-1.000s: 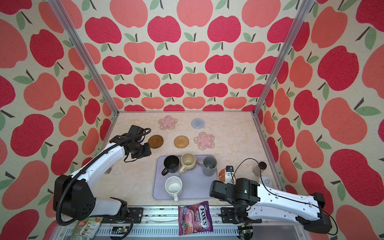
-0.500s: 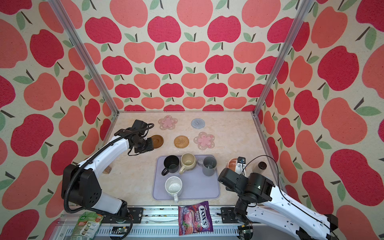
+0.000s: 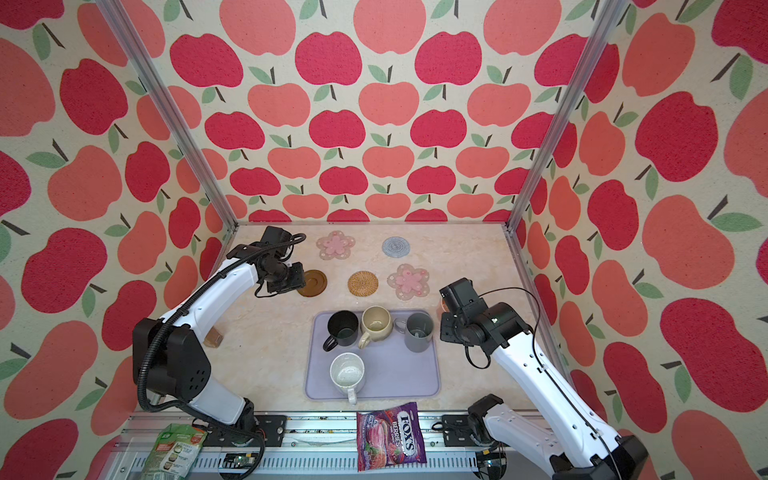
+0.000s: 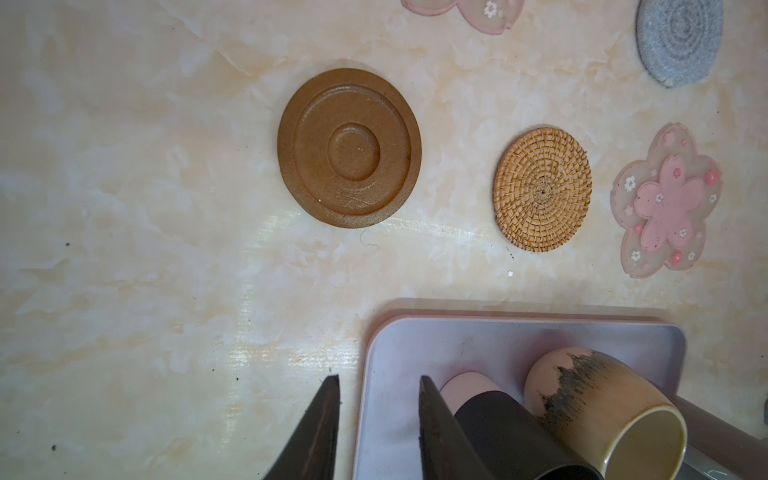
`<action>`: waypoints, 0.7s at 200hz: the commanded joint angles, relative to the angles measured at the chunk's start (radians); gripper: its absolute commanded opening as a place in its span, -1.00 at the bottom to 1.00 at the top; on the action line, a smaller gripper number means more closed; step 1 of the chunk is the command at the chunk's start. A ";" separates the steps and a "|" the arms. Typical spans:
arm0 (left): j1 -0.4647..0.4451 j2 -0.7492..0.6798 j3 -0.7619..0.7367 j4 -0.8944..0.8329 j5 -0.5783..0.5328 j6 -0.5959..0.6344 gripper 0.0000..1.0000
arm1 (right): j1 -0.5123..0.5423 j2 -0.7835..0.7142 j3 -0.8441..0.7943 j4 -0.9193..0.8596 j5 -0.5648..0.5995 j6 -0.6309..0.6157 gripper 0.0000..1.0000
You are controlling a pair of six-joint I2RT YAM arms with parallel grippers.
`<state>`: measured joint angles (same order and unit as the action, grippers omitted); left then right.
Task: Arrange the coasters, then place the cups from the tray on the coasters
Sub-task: 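Carry peach mug toward grey felt coaster while left gripper moves over wooden coaster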
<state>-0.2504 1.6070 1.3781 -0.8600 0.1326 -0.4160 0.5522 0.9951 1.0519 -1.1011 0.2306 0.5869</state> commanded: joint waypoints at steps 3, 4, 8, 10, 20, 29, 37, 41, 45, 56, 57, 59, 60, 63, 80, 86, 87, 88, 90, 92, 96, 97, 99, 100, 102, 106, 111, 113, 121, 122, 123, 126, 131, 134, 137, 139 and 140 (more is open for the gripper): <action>0.019 0.032 0.044 -0.042 0.015 0.030 -0.31 | -0.062 0.029 0.071 0.115 -0.049 -0.119 -1.00; 0.020 0.033 0.046 -0.043 0.015 0.030 -0.31 | -0.065 0.032 0.072 0.116 -0.051 -0.121 -1.00; 0.023 0.036 0.049 -0.043 0.017 0.031 -0.31 | -0.073 0.041 0.077 0.124 -0.059 -0.127 -1.00; 0.024 0.037 0.051 -0.043 0.018 0.032 -0.31 | -0.077 0.047 0.080 0.127 -0.063 -0.131 -1.00; 0.032 0.048 0.063 -0.045 0.024 0.033 -0.31 | -0.095 0.076 0.094 0.141 -0.079 -0.149 -1.00; 0.037 0.057 0.072 -0.045 0.031 0.035 -0.31 | -0.107 0.101 0.110 0.152 -0.090 -0.166 -1.00; 0.043 0.066 0.081 -0.046 0.035 0.036 -0.31 | -0.112 0.126 0.124 0.161 -0.099 -0.181 -1.00; 0.046 0.069 0.085 -0.046 0.037 0.036 -0.31 | -0.113 0.139 0.132 0.167 -0.100 -0.190 -1.00; 0.048 0.073 0.089 -0.048 0.038 0.036 -0.31 | -0.113 0.152 0.139 0.173 -0.102 -0.199 -1.00; 0.052 0.086 0.100 -0.048 0.041 0.039 -0.32 | -0.116 0.185 0.159 0.189 -0.110 -0.221 -1.00; 0.053 0.086 0.100 -0.048 0.042 0.039 -0.31 | -0.115 0.188 0.161 0.191 -0.111 -0.224 -1.00; 0.053 0.088 0.103 -0.048 0.041 0.039 -0.31 | -0.115 0.194 0.164 0.194 -0.112 -0.227 -1.00; 0.053 0.089 0.104 -0.048 0.043 0.039 -0.31 | -0.115 0.197 0.166 0.196 -0.112 -0.230 -1.00; 0.056 0.092 0.106 -0.047 0.044 0.039 -0.31 | -0.115 0.204 0.170 0.200 -0.114 -0.236 -1.00; 0.064 0.109 0.120 -0.048 0.051 0.040 -0.31 | -0.119 0.255 0.200 0.226 -0.115 -0.266 -1.00; 0.066 0.117 0.126 -0.049 0.054 0.040 -0.31 | -0.120 0.274 0.210 0.237 -0.116 -0.277 -1.00; 0.066 0.119 0.126 -0.049 0.054 0.041 -0.31 | -0.120 0.277 0.211 0.239 -0.117 -0.279 -1.00; 0.067 0.119 0.127 -0.049 0.055 0.041 -0.31 | -0.121 0.280 0.211 0.240 -0.117 -0.280 -1.00; 0.068 0.121 0.129 -0.049 0.056 0.042 -0.31 | -0.121 0.286 0.216 0.245 -0.118 -0.283 -1.00; 0.068 0.123 0.131 -0.050 0.056 0.042 -0.31 | -0.122 0.291 0.218 0.249 -0.119 -0.286 -1.00; 0.068 0.128 0.134 -0.051 0.059 0.043 -0.31 | -0.124 0.303 0.224 0.257 -0.120 -0.290 -1.00; 0.068 0.129 0.135 -0.051 0.059 0.043 -0.31 | -0.124 0.309 0.225 0.257 -0.121 -0.291 -1.00; 0.068 0.132 0.138 -0.050 0.059 0.044 -0.31 | -0.125 0.310 0.228 0.264 -0.123 -0.293 -1.00; 0.069 0.134 0.139 -0.051 0.060 0.045 -0.31 | -0.126 0.313 0.229 0.266 -0.124 -0.295 -1.00; 0.070 0.135 0.141 -0.052 0.061 0.045 -0.31 | -0.126 0.319 0.231 0.272 -0.126 -0.297 -1.00; 0.072 0.141 0.145 -0.051 0.061 0.047 -0.31 | -0.128 0.332 0.236 0.282 -0.130 -0.301 -1.00; 0.072 0.147 0.150 -0.054 0.061 0.049 -0.32 | -0.130 0.346 0.240 0.297 -0.136 -0.304 -1.00; 0.074 0.149 0.152 -0.055 0.062 0.049 -0.31 | -0.130 0.351 0.243 0.302 -0.139 -0.306 -1.00; 0.077 0.160 0.162 -0.061 0.064 0.051 -0.31 | -0.133 0.375 0.250 0.326 -0.148 -0.308 -1.00; 0.078 0.161 0.163 -0.061 0.064 0.051 -0.31 | -0.133 0.377 0.252 0.329 -0.149 -0.309 -1.00; 0.078 0.162 0.164 -0.062 0.064 0.051 -0.31 | -0.134 0.380 0.252 0.331 -0.150 -0.308 -1.00; 0.079 0.166 0.167 -0.062 0.064 0.052 -0.31 | -0.133 0.388 0.254 0.341 -0.154 -0.310 -1.00; 0.082 0.171 0.172 -0.065 0.065 0.054 -0.31 | -0.133 0.402 0.259 0.357 -0.160 -0.311 -1.00; 0.083 0.175 0.177 -0.065 0.065 0.055 -0.31 | -0.134 0.410 0.262 0.365 -0.163 -0.313 -1.00; 0.085 0.179 0.180 -0.066 0.066 0.056 -0.31 | -0.133 0.418 0.266 0.373 -0.166 -0.313 -1.00; 0.086 0.180 0.182 -0.067 0.066 0.057 -0.31 | -0.134 0.425 0.268 0.377 -0.168 -0.315 -1.00; 0.086 0.181 0.183 -0.067 0.066 0.057 -0.31 | -0.134 0.428 0.269 0.380 -0.169 -0.316 -1.00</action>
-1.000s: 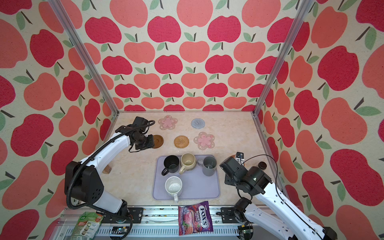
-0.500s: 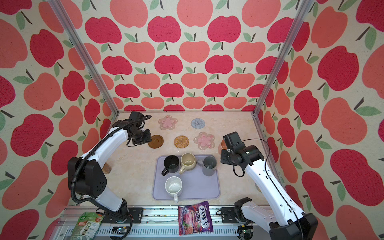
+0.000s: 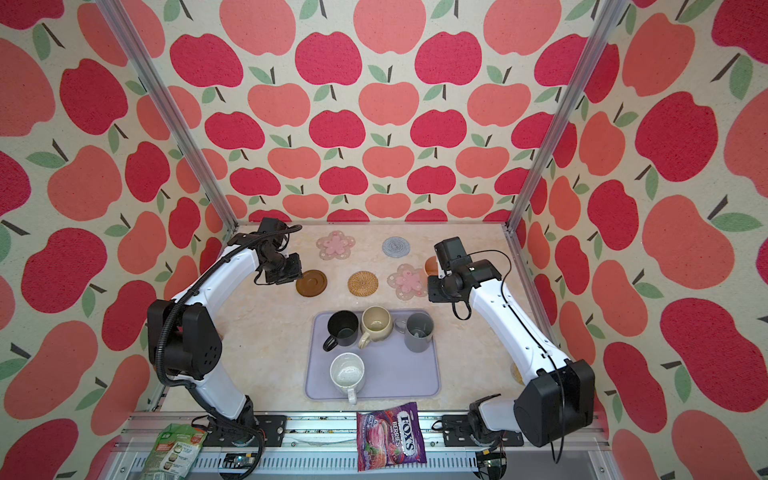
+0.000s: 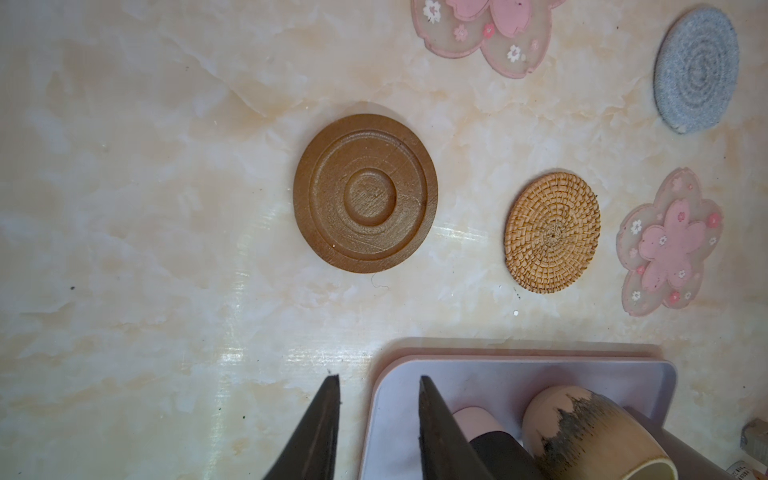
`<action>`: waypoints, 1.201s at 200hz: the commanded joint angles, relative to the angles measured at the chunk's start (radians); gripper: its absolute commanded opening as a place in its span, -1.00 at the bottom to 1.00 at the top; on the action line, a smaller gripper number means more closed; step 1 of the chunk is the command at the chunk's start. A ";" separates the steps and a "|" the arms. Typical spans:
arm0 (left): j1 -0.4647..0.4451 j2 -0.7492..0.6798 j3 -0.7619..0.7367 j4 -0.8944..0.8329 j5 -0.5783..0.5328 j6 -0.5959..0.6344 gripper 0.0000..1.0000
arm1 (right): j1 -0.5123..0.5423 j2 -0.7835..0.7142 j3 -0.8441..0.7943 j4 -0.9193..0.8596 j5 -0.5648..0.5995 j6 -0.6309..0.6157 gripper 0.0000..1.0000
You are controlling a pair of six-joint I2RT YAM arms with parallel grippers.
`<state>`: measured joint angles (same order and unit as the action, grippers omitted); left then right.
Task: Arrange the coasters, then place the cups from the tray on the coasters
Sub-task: 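Carry peach mug toward grey felt coaster while left gripper moves over wooden coaster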
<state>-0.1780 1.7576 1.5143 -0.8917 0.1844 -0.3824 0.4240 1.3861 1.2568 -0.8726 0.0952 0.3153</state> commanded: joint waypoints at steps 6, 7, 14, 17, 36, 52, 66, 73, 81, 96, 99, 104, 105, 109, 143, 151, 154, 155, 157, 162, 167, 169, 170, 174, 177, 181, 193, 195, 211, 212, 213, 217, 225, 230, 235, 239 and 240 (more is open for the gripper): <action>0.017 0.036 0.054 -0.036 0.015 0.027 -0.31 | -0.007 0.054 0.073 0.164 -0.039 -0.046 -1.00; 0.017 0.037 0.056 -0.037 0.016 0.027 -0.31 | -0.008 0.057 0.075 0.166 -0.040 -0.046 -1.00; 0.022 0.044 0.064 -0.039 0.016 0.028 -0.31 | -0.009 0.080 0.088 0.178 -0.047 -0.051 -1.00; 0.025 0.048 0.066 -0.040 0.018 0.028 -0.31 | -0.008 0.091 0.094 0.183 -0.050 -0.053 -1.00; 0.036 0.070 0.090 -0.044 0.022 0.032 -0.31 | -0.010 0.155 0.140 0.208 -0.062 -0.071 -1.00; 0.042 0.096 0.114 -0.052 0.024 0.037 -0.32 | -0.011 0.209 0.177 0.232 -0.067 -0.089 -1.00; 0.046 0.120 0.139 -0.057 0.027 0.042 -0.32 | -0.014 0.257 0.214 0.248 -0.071 -0.101 -1.00; 0.049 0.132 0.150 -0.059 0.027 0.043 -0.32 | -0.014 0.282 0.235 0.253 -0.075 -0.104 -1.00; 0.051 0.144 0.162 -0.059 0.028 0.044 -0.32 | -0.016 0.312 0.262 0.256 -0.080 -0.108 -1.00; 0.059 0.170 0.185 -0.058 0.033 0.046 -0.32 | -0.016 0.370 0.318 0.256 -0.085 -0.114 -1.00; 0.061 0.175 0.190 -0.057 0.034 0.046 -0.32 | -0.016 0.382 0.327 0.257 -0.086 -0.117 -1.00; 0.063 0.183 0.197 -0.058 0.038 0.048 -0.32 | -0.017 0.401 0.346 0.257 -0.088 -0.119 -1.00; 0.063 0.186 0.200 -0.059 0.038 0.048 -0.32 | -0.017 0.405 0.350 0.257 -0.089 -0.119 -1.00; 0.065 0.193 0.207 -0.059 0.040 0.048 -0.32 | -0.017 0.418 0.363 0.255 -0.089 -0.119 -1.00; 0.080 0.241 0.258 -0.065 0.049 0.060 -0.32 | -0.016 0.522 0.462 0.250 -0.092 -0.120 -1.00; 0.084 0.251 0.267 -0.065 0.054 0.063 -0.32 | -0.016 0.545 0.485 0.247 -0.095 -0.123 -1.00; 0.086 0.254 0.269 -0.066 0.055 0.063 -0.32 | -0.016 0.554 0.494 0.246 -0.094 -0.123 -1.00; 0.087 0.255 0.270 -0.067 0.056 0.064 -0.32 | -0.016 0.557 0.498 0.245 -0.094 -0.123 -1.00; 0.088 0.256 0.272 -0.067 0.057 0.065 -0.32 | -0.016 0.562 0.504 0.243 -0.094 -0.122 -1.00; 0.092 0.263 0.278 -0.067 0.059 0.066 -0.32 | -0.016 0.576 0.521 0.235 -0.094 -0.122 -1.00; 0.094 0.269 0.282 -0.066 0.058 0.069 -0.32 | -0.016 0.590 0.539 0.229 -0.092 -0.122 -1.00; 0.096 0.270 0.283 -0.066 0.059 0.070 -0.32 | -0.017 0.596 0.544 0.226 -0.092 -0.122 -1.00; 0.096 0.271 0.284 -0.066 0.059 0.070 -0.32 | -0.017 0.598 0.548 0.226 -0.092 -0.123 -1.00; 0.099 0.276 0.286 -0.066 0.061 0.071 -0.32 | -0.017 0.609 0.560 0.223 -0.090 -0.122 -1.00; 0.100 0.279 0.288 -0.066 0.061 0.072 -0.33 | -0.016 0.616 0.568 0.221 -0.089 -0.123 -1.00; 0.103 0.283 0.290 -0.065 0.062 0.072 -0.32 | -0.017 0.626 0.579 0.218 -0.088 -0.122 -1.00; 0.110 0.294 0.294 -0.062 0.068 0.073 -0.33 | -0.015 0.651 0.606 0.215 -0.083 -0.122 -1.00; 0.112 0.297 0.295 -0.061 0.069 0.073 -0.33 | -0.015 0.656 0.610 0.215 -0.083 -0.123 -1.00; 0.121 0.313 0.300 -0.056 0.078 0.073 -0.33 | -0.014 0.689 0.646 0.212 -0.075 -0.119 -1.00; 0.121 0.314 0.300 -0.056 0.079 0.073 -0.33 | -0.014 0.692 0.649 0.212 -0.074 -0.120 -1.00; 0.123 0.314 0.301 -0.056 0.079 0.073 -0.33 | -0.015 0.694 0.652 0.212 -0.075 -0.119 -1.00; 0.124 0.318 0.303 -0.054 0.082 0.074 -0.33 | -0.016 0.704 0.662 0.208 -0.074 -0.120 -1.00; 0.126 0.326 0.306 -0.052 0.085 0.074 -0.33 | -0.014 0.725 0.688 0.197 -0.069 -0.119 -1.00; 0.127 0.330 0.309 -0.053 0.088 0.076 -0.33 | -0.013 0.739 0.707 0.187 -0.065 -0.118 -1.00; 0.130 0.335 0.313 -0.052 0.090 0.078 -0.33 | -0.013 0.753 0.725 0.178 -0.060 -0.118 -1.00; 0.131 0.340 0.316 -0.053 0.092 0.079 -0.33 | -0.012 0.764 0.739 0.170 -0.055 -0.119 -1.00; 0.131 0.340 0.317 -0.053 0.092 0.079 -0.33 | -0.012 0.766 0.743 0.169 -0.054 -0.118 -1.00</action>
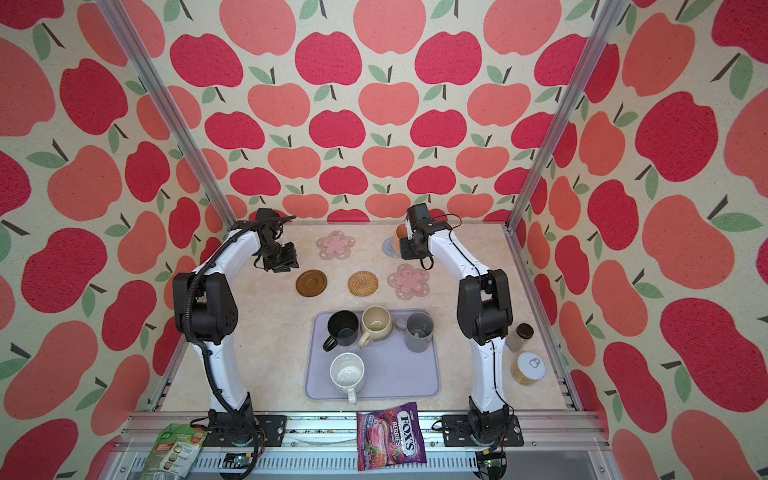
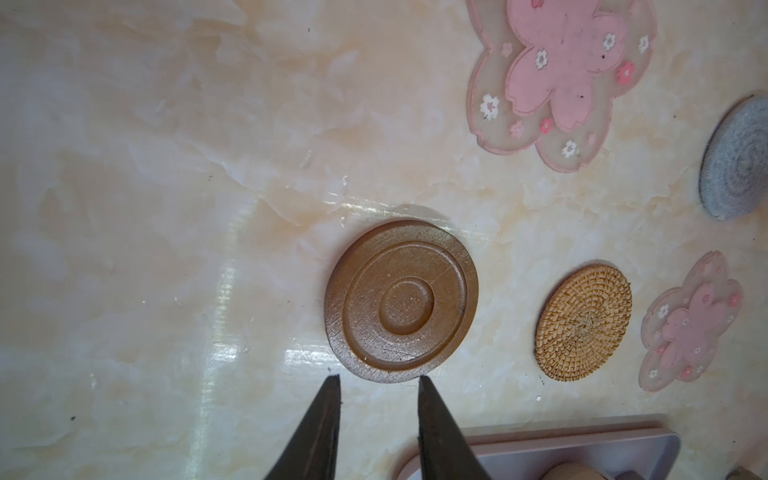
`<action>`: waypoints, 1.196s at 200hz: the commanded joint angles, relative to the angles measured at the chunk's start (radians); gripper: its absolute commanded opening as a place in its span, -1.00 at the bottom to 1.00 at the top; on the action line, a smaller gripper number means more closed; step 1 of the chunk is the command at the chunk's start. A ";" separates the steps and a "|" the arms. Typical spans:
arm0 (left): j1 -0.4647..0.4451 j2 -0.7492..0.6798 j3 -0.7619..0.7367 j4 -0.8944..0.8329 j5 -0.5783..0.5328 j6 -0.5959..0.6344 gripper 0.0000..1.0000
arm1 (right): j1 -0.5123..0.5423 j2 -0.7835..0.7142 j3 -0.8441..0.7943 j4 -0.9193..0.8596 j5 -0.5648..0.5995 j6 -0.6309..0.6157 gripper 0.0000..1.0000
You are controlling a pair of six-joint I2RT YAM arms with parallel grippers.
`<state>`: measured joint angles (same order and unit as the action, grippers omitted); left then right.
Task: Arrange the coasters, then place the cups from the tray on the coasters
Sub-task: 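Carry peach mug toward grey felt coaster while left gripper moves over wooden coaster, then lower peach mug onto grey felt coaster with right gripper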
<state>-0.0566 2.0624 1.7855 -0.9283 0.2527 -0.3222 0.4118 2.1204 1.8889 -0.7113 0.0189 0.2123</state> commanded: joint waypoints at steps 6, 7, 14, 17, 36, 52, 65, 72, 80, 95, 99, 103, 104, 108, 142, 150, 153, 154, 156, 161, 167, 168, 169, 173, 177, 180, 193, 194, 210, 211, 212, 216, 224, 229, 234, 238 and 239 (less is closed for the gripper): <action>0.012 0.040 0.050 -0.016 0.024 0.020 -0.33 | 0.002 0.046 0.128 0.000 0.028 -0.015 -1.00; 0.013 0.041 0.051 -0.016 0.024 0.021 -0.33 | 0.002 0.049 0.131 -0.001 0.028 -0.015 -1.00; 0.013 0.045 0.054 -0.014 0.022 0.022 -0.33 | 0.004 0.066 0.149 -0.006 0.031 -0.015 -1.00; 0.014 0.046 0.054 -0.012 0.021 0.023 -0.33 | 0.005 0.072 0.157 -0.008 0.033 -0.015 -1.00; 0.018 0.053 0.057 -0.001 0.021 0.023 -0.33 | 0.008 0.110 0.204 -0.019 0.032 -0.010 -1.00; 0.024 0.060 0.058 0.007 0.027 0.023 -0.33 | 0.010 0.144 0.253 -0.042 0.036 -0.008 -1.00; 0.027 0.066 0.063 0.008 0.030 0.024 -0.33 | 0.011 0.173 0.299 -0.068 0.046 -0.005 -1.00; 0.030 0.068 0.064 0.009 0.030 0.029 -0.33 | 0.013 0.189 0.326 -0.083 0.049 -0.006 -1.00; 0.031 0.068 0.064 0.013 0.028 0.035 -0.33 | 0.014 0.206 0.356 -0.103 0.059 -0.005 -1.00; 0.034 0.073 0.073 0.013 0.022 0.044 -0.33 | 0.018 0.228 0.398 -0.127 0.071 -0.011 -1.00; 0.035 0.075 0.076 0.012 0.021 0.044 -0.33 | 0.018 0.232 0.404 -0.130 0.072 -0.014 -1.00; 0.036 0.078 0.079 0.011 0.023 0.045 -0.33 | 0.019 0.236 0.410 -0.132 0.070 -0.014 -1.00; 0.036 0.079 0.079 0.011 0.022 0.045 -0.33 | 0.019 0.237 0.412 -0.133 0.071 -0.014 -1.00; 0.038 0.082 0.082 0.011 0.023 0.045 -0.33 | 0.019 0.241 0.416 -0.135 0.069 -0.016 -1.00; 0.043 0.099 0.084 0.019 0.034 0.038 -0.33 | 0.025 0.277 0.465 -0.150 0.059 -0.001 -1.00; 0.043 0.102 0.084 0.020 0.037 0.037 -0.33 | 0.026 0.287 0.478 -0.155 0.061 0.000 -1.00; 0.043 0.102 0.084 0.022 0.037 0.037 -0.33 | 0.028 0.290 0.485 -0.157 0.061 0.001 -1.00; 0.043 0.103 0.084 0.022 0.037 0.037 -0.33 | 0.028 0.291 0.485 -0.158 0.061 0.002 -1.00; 0.044 0.103 0.084 0.023 0.037 0.038 -0.33 | 0.028 0.294 0.489 -0.159 0.061 0.002 -1.00; 0.044 0.104 0.086 0.024 0.039 0.037 -0.33 | 0.029 0.300 0.497 -0.161 0.062 0.003 -1.00; 0.044 0.107 0.088 0.023 0.041 0.036 -0.33 | 0.031 0.307 0.509 -0.164 0.067 0.007 -1.00; 0.045 0.108 0.089 0.024 0.041 0.035 -0.33 | 0.031 0.308 0.510 -0.164 0.067 0.008 -1.00; 0.045 0.108 0.089 0.024 0.041 0.036 -0.33 | 0.031 0.310 0.510 -0.165 0.067 0.008 -1.00; 0.046 0.109 0.092 0.023 0.043 0.036 -0.33 | 0.031 0.314 0.516 -0.167 0.070 0.011 -1.00; 0.046 0.113 0.095 0.023 0.043 0.035 -0.33 | 0.031 0.319 0.523 -0.169 0.070 0.014 -1.00; 0.046 0.113 0.096 0.024 0.045 0.034 -0.33 | 0.031 0.321 0.527 -0.170 0.070 0.016 -1.00; 0.047 0.118 0.107 0.022 0.048 0.032 -0.33 | 0.030 0.335 0.542 -0.172 0.074 0.022 -1.00; 0.047 0.119 0.108 0.022 0.049 0.032 -0.33 | 0.031 0.335 0.543 -0.172 0.074 0.023 -1.00; 0.050 0.124 0.115 0.022 0.051 0.034 -0.33 | 0.031 0.350 0.559 -0.172 0.076 0.028 -1.00; 0.050 0.124 0.115 0.021 0.051 0.034 -0.33 | 0.031 0.351 0.560 -0.172 0.076 0.028 -1.00; 0.050 0.124 0.115 0.022 0.051 0.034 -0.33 | 0.031 0.352 0.561 -0.172 0.076 0.029 -1.00; 0.051 0.126 0.117 0.022 0.051 0.034 -0.33 | 0.032 0.355 0.562 -0.172 0.075 0.030 -1.00; 0.052 0.129 0.119 0.021 0.053 0.034 -0.33 | 0.032 0.363 0.574 -0.174 0.076 0.032 -1.00; 0.053 0.130 0.120 0.019 0.053 0.034 -0.33 | 0.032 0.367 0.580 -0.177 0.075 0.033 -1.00; 0.054 0.132 0.121 0.019 0.053 0.034 -0.33 | 0.031 0.372 0.587 -0.180 0.077 0.034 -1.00; 0.055 0.133 0.121 0.019 0.053 0.034 -0.33 | 0.031 0.375 0.590 -0.181 0.077 0.035 -1.00; 0.055 0.133 0.121 0.019 0.053 0.034 -0.33 | 0.031 0.376 0.592 -0.181 0.076 0.035 -1.00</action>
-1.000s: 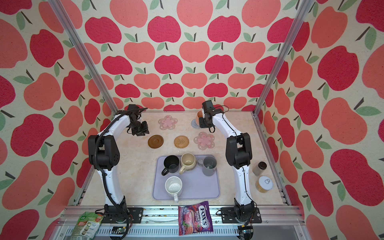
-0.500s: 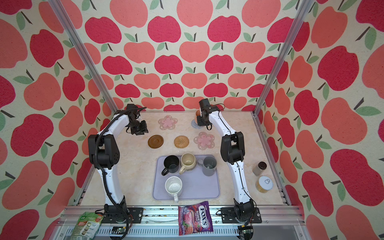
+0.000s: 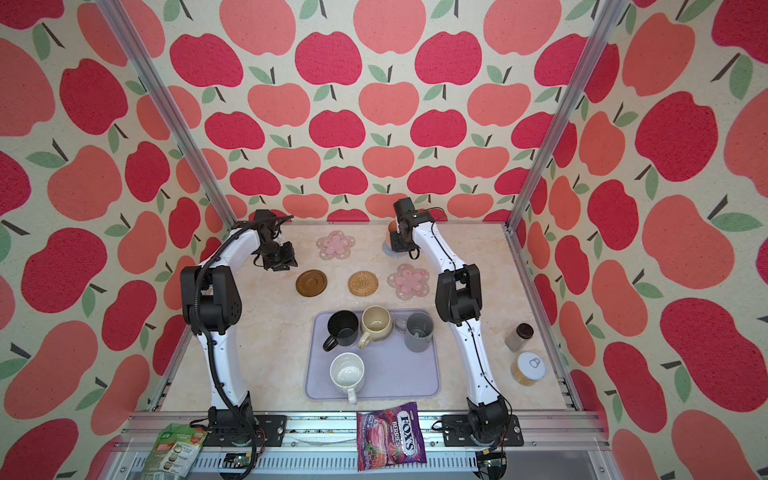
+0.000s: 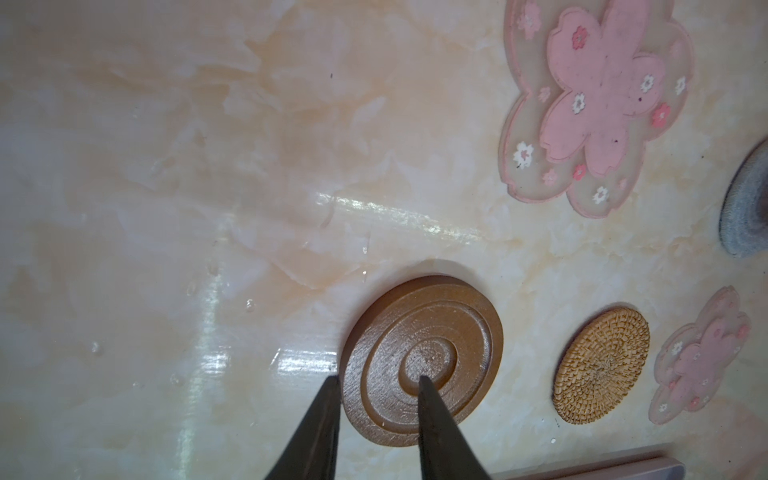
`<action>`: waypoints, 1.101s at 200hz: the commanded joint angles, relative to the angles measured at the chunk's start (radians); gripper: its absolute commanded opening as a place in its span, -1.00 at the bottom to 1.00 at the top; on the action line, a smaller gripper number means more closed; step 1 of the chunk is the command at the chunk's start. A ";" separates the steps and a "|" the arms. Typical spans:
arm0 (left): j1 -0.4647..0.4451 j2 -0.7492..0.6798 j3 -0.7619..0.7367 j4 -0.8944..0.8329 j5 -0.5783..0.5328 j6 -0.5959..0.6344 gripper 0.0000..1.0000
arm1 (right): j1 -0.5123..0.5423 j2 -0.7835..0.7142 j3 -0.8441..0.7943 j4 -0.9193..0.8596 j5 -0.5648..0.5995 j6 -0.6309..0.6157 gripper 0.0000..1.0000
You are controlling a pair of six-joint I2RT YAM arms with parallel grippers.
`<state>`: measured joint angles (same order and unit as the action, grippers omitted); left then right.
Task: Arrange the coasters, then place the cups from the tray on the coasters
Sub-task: 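Lower peach mug onto grey felt coaster with right gripper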
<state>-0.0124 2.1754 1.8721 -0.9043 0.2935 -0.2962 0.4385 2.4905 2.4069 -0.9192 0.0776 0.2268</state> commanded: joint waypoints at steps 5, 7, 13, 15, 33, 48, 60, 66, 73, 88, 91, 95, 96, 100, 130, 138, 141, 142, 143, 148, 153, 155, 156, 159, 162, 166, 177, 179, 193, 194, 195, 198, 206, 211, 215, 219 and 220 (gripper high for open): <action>0.011 0.021 0.035 -0.005 0.014 0.007 -0.33 | 0.005 0.010 0.079 0.025 0.016 0.022 -1.00; 0.012 0.023 0.035 -0.005 0.013 0.006 -0.33 | 0.005 0.011 0.081 0.024 0.015 0.022 -1.00; 0.012 0.024 0.036 -0.005 0.014 0.006 -0.33 | 0.004 0.014 0.084 0.023 0.017 0.023 -1.00; 0.012 0.024 0.037 -0.005 0.015 0.005 -0.33 | 0.005 0.016 0.085 0.023 0.017 0.023 -1.00; 0.012 0.030 0.042 -0.005 0.016 0.005 -0.33 | 0.003 0.024 0.087 0.028 0.016 0.022 -1.00; 0.012 0.036 0.047 -0.008 0.017 0.005 -0.33 | 0.003 0.029 0.093 0.027 0.006 0.023 -1.00; 0.012 0.038 0.048 -0.008 0.017 0.005 -0.33 | 0.003 0.030 0.095 0.020 0.000 0.021 -1.00; 0.012 0.040 0.048 -0.010 0.016 0.005 -0.33 | 0.003 0.031 0.095 0.019 -0.002 0.021 -1.00; 0.014 0.041 0.049 -0.009 0.016 0.005 -0.33 | 0.003 0.031 0.095 0.018 -0.003 0.019 -1.00; 0.014 0.048 0.052 -0.013 0.018 0.003 -0.33 | 0.003 0.033 0.095 0.017 0.002 0.023 -1.00; 0.014 0.050 0.053 -0.015 0.018 0.003 -0.33 | 0.003 0.033 0.096 0.018 0.002 0.025 -1.00; 0.014 0.051 0.053 -0.016 0.018 0.002 -0.33 | 0.003 0.034 0.095 0.019 0.001 0.025 -1.00; 0.014 0.051 0.053 -0.016 0.019 0.002 -0.33 | 0.003 0.034 0.097 0.020 0.001 0.025 -1.00; 0.014 0.052 0.054 -0.016 0.021 0.002 -0.33 | 0.003 0.036 0.095 0.020 -0.001 0.026 -1.00; 0.014 0.055 0.055 -0.019 0.024 0.002 -0.33 | 0.004 0.047 0.099 0.020 -0.012 0.035 -1.00; 0.014 0.055 0.054 -0.019 0.023 0.002 -0.33 | 0.005 0.049 0.098 0.017 -0.012 0.038 -1.00; 0.014 0.055 0.053 -0.019 0.023 0.003 -0.33 | 0.004 0.050 0.098 0.017 -0.013 0.039 -1.00; 0.014 0.055 0.053 -0.019 0.023 0.003 -0.33 | 0.005 0.050 0.098 0.017 -0.013 0.039 -1.00; 0.014 0.055 0.053 -0.018 0.023 0.003 -0.33 | 0.004 0.050 0.100 0.017 -0.013 0.040 -1.00; 0.014 0.055 0.053 -0.020 0.022 0.003 -0.33 | 0.005 0.051 0.099 0.016 -0.015 0.041 -1.00; 0.014 0.055 0.053 -0.021 0.022 0.003 -0.33 | 0.005 0.051 0.099 0.014 -0.016 0.042 -1.00; 0.015 0.055 0.054 -0.021 0.021 0.003 -0.33 | 0.004 0.051 0.099 0.014 -0.016 0.042 -1.00; 0.015 0.055 0.054 -0.021 0.022 0.003 -0.33 | 0.005 0.051 0.099 0.013 -0.016 0.043 -1.00; 0.015 0.056 0.055 -0.021 0.022 0.003 -0.33 | 0.005 0.051 0.098 0.012 -0.016 0.043 -1.00; 0.015 0.056 0.055 -0.021 0.023 0.003 -0.33 | 0.005 0.052 0.100 0.011 -0.016 0.042 -1.00; 0.015 0.057 0.054 -0.022 0.022 0.003 -0.33 | 0.006 0.052 0.099 0.010 -0.016 0.042 -1.00; 0.015 0.057 0.055 -0.022 0.023 0.003 -0.33 | 0.008 0.053 0.100 0.005 -0.008 0.042 -1.00; 0.016 0.058 0.055 -0.022 0.025 0.003 -0.33 | 0.009 0.053 0.100 0.004 -0.007 0.041 -1.00; 0.017 0.059 0.055 -0.022 0.027 0.003 -0.33 | 0.011 0.054 0.102 -0.004 -0.004 0.038 -1.00; 0.017 0.059 0.055 -0.021 0.027 0.003 -0.33 | 0.011 0.054 0.104 -0.006 -0.004 0.038 -1.00; 0.016 0.060 0.055 -0.021 0.027 0.003 -0.33 | 0.011 0.054 0.103 -0.006 -0.004 0.038 -1.00; 0.017 0.060 0.055 -0.021 0.027 0.003 -0.33 | 0.012 0.054 0.103 -0.007 -0.006 0.039 -1.00; 0.017 0.061 0.056 -0.022 0.028 0.003 -0.33 | 0.012 0.056 0.103 -0.011 -0.008 0.042 -0.93; 0.017 0.061 0.056 -0.022 0.029 0.004 -0.33 | 0.012 0.056 0.103 -0.014 -0.008 0.044 -0.87; 0.017 0.061 0.056 -0.021 0.029 0.003 -0.33 | 0.012 0.055 0.104 -0.016 -0.007 0.045 -0.85; 0.017 0.060 0.056 -0.023 0.030 0.003 -0.33 | 0.012 0.054 0.104 -0.019 -0.008 0.047 -0.83; 0.017 0.061 0.056 -0.023 0.030 0.003 -0.33 | 0.012 0.054 0.104 -0.019 -0.008 0.047 -0.83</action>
<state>-0.0021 2.2089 1.8992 -0.9012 0.3054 -0.2962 0.4416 2.5420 2.4592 -0.9394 0.0731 0.2550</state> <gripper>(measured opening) 0.337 0.208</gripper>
